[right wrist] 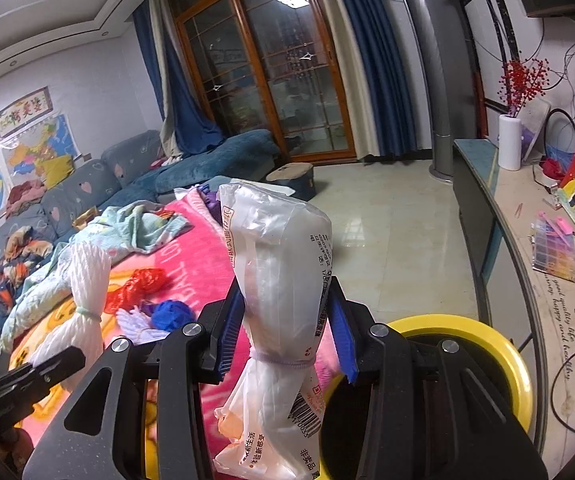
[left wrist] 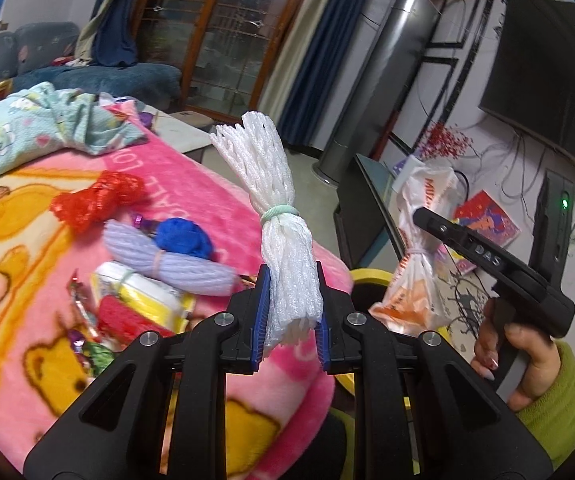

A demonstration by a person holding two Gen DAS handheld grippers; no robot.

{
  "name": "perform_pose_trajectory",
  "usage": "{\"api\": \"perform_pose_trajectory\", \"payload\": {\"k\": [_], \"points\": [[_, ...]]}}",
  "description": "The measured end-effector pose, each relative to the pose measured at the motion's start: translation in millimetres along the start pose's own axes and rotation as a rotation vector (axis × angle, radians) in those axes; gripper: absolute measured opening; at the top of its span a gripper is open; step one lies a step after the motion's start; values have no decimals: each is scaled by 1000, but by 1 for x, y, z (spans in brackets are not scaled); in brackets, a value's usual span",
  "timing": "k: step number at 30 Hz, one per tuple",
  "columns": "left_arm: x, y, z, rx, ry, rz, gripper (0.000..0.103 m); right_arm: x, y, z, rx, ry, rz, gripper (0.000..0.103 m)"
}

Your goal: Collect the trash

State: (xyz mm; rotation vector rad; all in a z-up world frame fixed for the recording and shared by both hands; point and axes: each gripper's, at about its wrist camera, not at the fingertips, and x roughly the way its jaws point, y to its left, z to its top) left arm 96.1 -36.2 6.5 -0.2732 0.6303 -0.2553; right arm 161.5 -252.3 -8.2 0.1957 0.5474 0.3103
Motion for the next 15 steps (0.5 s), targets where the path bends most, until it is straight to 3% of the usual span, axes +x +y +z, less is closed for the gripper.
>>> {"api": "perform_pose_trajectory", "payload": {"k": [15], "points": [[42, -57, -23, 112, 99, -103, 14, -8, -62, -6, 73, -7, -117, 39]]}}
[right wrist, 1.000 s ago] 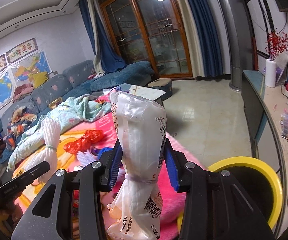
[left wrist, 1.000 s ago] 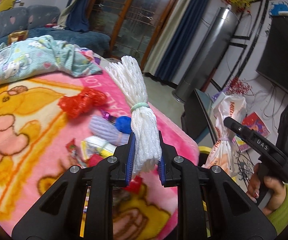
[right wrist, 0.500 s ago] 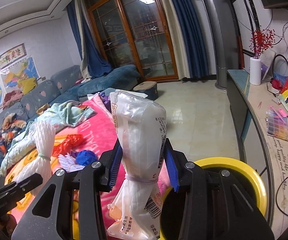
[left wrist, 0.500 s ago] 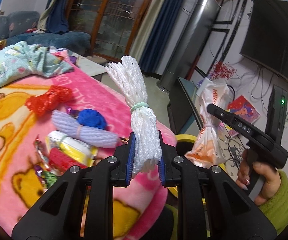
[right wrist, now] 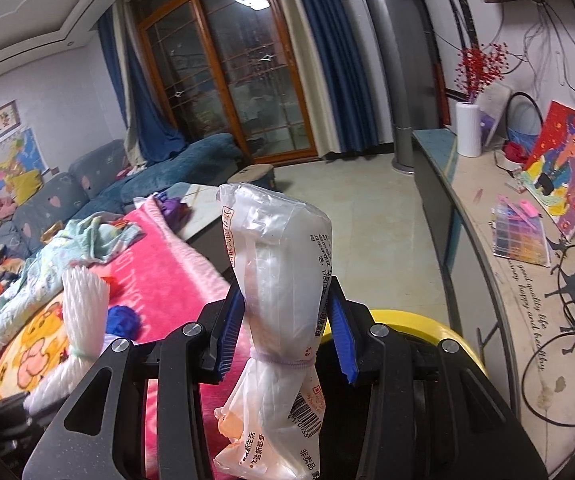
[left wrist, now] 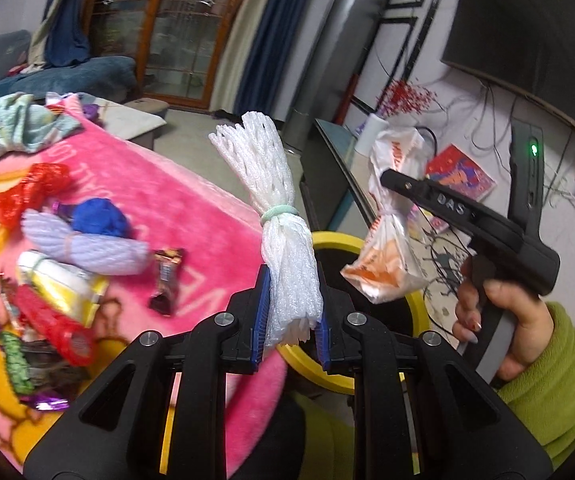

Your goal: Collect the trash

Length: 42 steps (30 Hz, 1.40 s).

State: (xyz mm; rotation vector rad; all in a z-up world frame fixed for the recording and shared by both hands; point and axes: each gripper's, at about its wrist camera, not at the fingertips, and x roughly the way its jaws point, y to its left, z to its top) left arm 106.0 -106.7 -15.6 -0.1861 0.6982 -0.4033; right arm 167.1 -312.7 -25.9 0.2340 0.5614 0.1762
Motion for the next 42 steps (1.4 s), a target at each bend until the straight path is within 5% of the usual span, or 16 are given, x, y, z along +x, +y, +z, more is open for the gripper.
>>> {"api": "perform_pose_trajectory", "payload": {"k": [21, 32, 42], "points": [[84, -51, -12, 96, 144, -112, 15, 13, -75, -6, 147, 63, -75, 42], [88, -39, -14, 59, 121, -102, 89, 16, -75, -9, 147, 82, -89, 57], [49, -16, 3, 19, -18, 10, 92, 7, -35, -8, 70, 52, -33, 68]]}}
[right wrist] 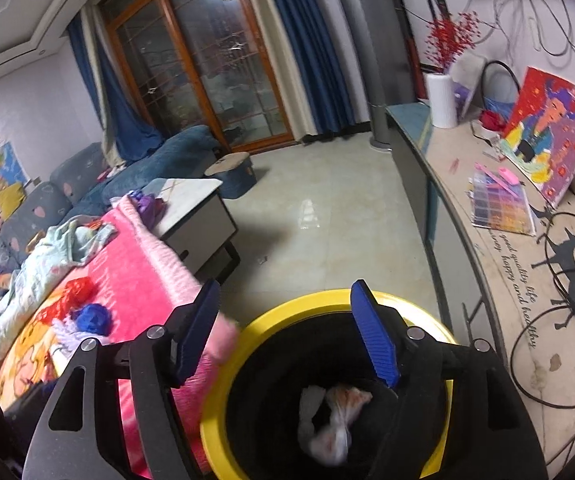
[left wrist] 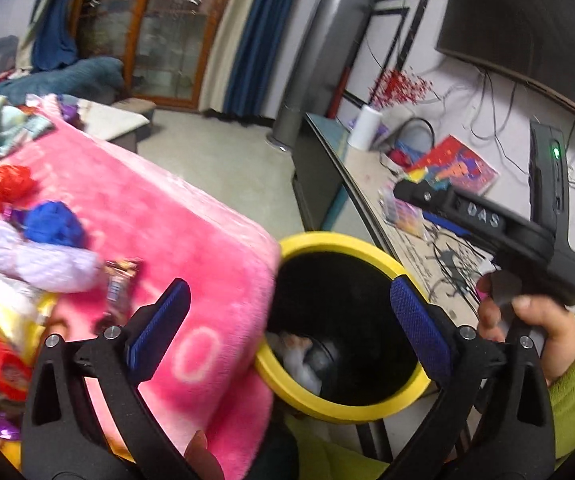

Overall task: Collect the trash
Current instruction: 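Release the white foam net into the bin with the left tool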

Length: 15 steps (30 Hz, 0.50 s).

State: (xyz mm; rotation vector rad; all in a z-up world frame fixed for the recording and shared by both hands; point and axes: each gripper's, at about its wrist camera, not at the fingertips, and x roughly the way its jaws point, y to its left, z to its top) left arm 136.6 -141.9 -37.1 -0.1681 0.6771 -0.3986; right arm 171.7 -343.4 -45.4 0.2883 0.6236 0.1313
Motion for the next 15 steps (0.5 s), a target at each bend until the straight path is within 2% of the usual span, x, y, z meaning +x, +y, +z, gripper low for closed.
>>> {"api": "perform_pose_trajectory", "payload": {"k": [9, 15], "points": [[-36, 29, 9, -19, -104, 105, 92, -15, 43, -7, -68, -23, 69, 72], [-61, 58, 13, -70, -162, 167, 92, -23, 76, -15, -118, -28, 129, 72]]}}
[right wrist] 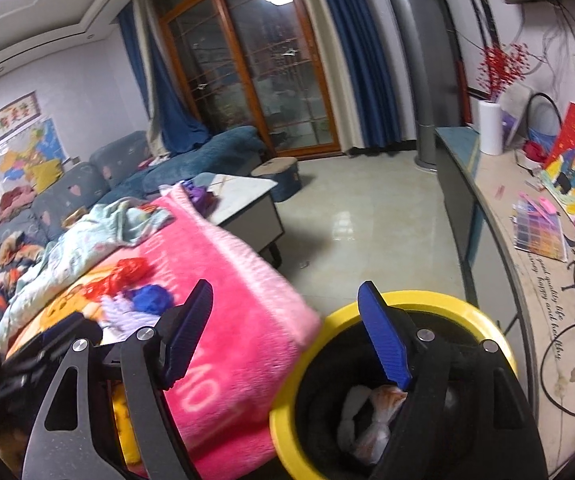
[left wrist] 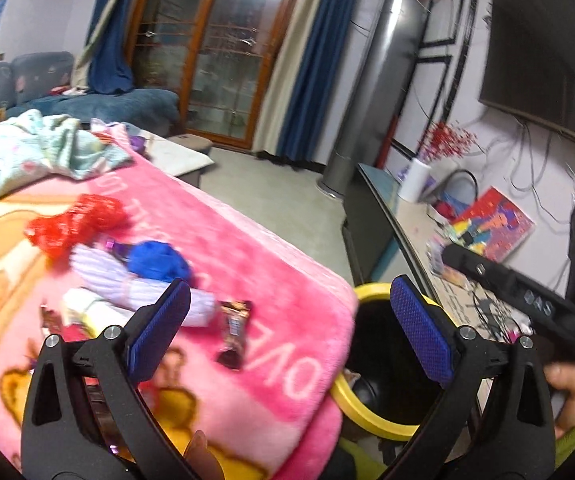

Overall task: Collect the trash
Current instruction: 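Release the white foam net into the bin with the left tool, then grasp the red plastic bag with the left tool while the right tool grasps the red tube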

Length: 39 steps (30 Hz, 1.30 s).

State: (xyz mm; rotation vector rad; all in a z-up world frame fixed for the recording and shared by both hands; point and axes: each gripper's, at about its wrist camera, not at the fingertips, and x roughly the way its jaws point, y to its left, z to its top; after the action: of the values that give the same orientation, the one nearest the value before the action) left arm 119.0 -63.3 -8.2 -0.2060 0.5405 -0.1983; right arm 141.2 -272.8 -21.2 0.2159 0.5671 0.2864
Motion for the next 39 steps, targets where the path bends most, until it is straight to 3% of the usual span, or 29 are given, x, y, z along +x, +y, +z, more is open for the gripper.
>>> {"api": "perform_pose_trajectory", "payload": {"k": [19, 31, 39], "points": [[-46, 78, 15, -135, -133, 142, 92, 3, 92, -23, -148, 60, 151, 74], [-60, 126, 17, -229, -159, 182, 92, 14, 146, -46, -242, 132, 262, 74], [-51, 162, 13, -296, -124, 214, 92, 35, 168, -64, -284, 204, 307, 74]]}}
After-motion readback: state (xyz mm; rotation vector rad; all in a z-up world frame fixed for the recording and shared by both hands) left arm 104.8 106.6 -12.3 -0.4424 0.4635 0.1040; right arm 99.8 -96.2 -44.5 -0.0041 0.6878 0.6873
